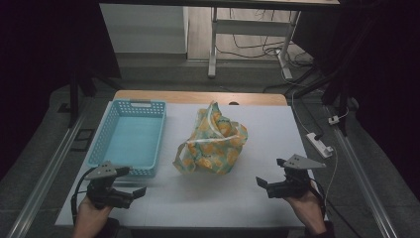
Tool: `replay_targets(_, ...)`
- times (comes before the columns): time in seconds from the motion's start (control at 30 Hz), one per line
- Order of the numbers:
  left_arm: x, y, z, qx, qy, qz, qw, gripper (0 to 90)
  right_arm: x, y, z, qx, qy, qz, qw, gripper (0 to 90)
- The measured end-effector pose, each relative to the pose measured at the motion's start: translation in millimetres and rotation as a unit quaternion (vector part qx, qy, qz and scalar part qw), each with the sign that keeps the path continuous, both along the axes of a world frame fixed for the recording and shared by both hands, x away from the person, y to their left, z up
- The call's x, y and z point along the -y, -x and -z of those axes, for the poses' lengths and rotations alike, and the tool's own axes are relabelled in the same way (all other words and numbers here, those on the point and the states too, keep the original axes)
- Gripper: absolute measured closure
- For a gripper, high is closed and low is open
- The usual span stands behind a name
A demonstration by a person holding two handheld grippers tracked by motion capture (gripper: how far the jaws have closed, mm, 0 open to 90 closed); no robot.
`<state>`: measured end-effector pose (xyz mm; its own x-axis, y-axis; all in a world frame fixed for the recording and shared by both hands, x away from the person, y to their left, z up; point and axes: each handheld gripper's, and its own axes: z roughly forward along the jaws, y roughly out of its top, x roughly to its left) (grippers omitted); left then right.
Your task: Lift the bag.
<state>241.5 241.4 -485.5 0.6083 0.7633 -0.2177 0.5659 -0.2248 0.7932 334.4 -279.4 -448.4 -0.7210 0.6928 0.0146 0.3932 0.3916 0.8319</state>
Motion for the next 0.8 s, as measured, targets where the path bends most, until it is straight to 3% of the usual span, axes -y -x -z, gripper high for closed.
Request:
replay_targets(0.2, -9.5, 16.2, 8.6, -0.003, 0.007, -0.012, 0.9999, 0.0, 15.1, 15.4, 12.7, 0.002, 0.023, 0.017, 0.9996, 0.0)
replay_targets(0.33, -17.0, 21.4, 17.9, -0.014, 0.011, -0.015, 0.9997, 0.0, 26.5, 24.2, 20.2, 0.001, 0.026, 0.033, 0.9991, 0.0)
replay_targets(0.6, -24.9, 24.8, 29.8, -0.035, -0.014, -0.043, 0.9984, 0.0, 49.2, 39.0, 39.0, -0.022, 0.025, 0.065, 0.9973, 0.0)
replay_targets(0.8, -23.6, 27.0, 32.9, -0.045, -0.04, -0.059, 0.9964, 0.0, 58.6, 47.0, 47.0, -0.045, 0.031, 0.074, 0.9958, 0.0)
